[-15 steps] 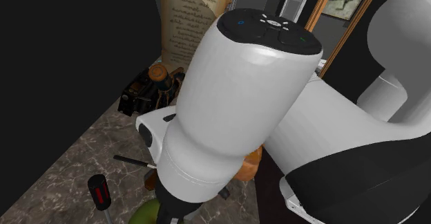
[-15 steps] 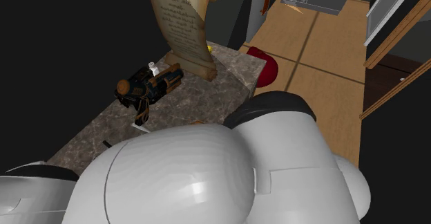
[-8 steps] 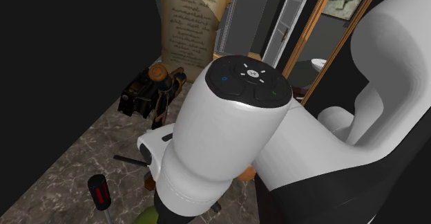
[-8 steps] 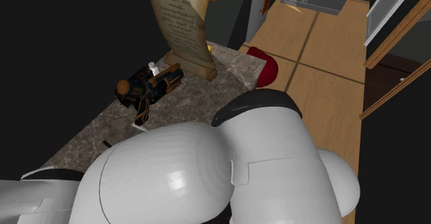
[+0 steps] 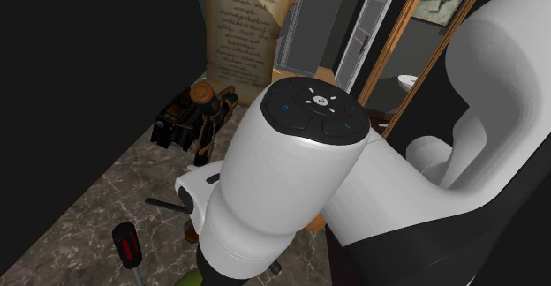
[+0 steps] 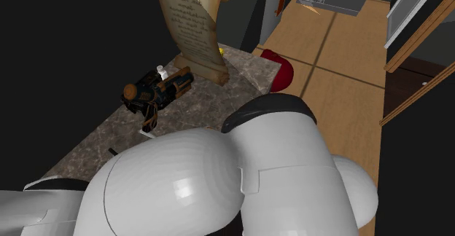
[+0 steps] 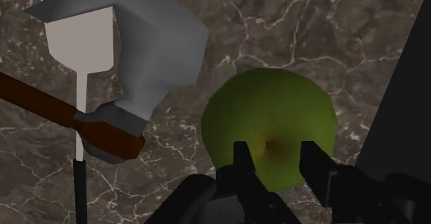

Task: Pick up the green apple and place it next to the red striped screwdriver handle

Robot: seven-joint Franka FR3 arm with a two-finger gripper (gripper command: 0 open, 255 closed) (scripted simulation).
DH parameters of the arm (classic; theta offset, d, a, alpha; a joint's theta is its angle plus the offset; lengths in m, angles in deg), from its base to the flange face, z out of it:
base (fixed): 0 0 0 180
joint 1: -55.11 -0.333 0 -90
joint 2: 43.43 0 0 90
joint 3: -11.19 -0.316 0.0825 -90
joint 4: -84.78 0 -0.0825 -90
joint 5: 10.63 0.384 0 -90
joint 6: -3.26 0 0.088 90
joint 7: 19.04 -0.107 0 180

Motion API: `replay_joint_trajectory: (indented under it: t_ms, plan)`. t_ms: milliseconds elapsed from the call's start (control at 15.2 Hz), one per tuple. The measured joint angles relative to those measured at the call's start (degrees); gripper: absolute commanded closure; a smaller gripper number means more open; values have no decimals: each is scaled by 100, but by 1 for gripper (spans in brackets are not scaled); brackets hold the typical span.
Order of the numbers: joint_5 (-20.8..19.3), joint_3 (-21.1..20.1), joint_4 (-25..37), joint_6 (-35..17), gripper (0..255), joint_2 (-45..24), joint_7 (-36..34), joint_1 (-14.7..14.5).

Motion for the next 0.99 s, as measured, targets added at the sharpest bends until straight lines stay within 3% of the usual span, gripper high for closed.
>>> replay_joint_trajectory:
  t_ms: [330, 660, 990]
  plan:
    - [0, 0, 0, 0, 0, 0, 0, 0]
    - [357, 21, 238, 591, 0, 447, 249, -28]
    - [402, 29, 265, 671, 0, 501, 281, -33]
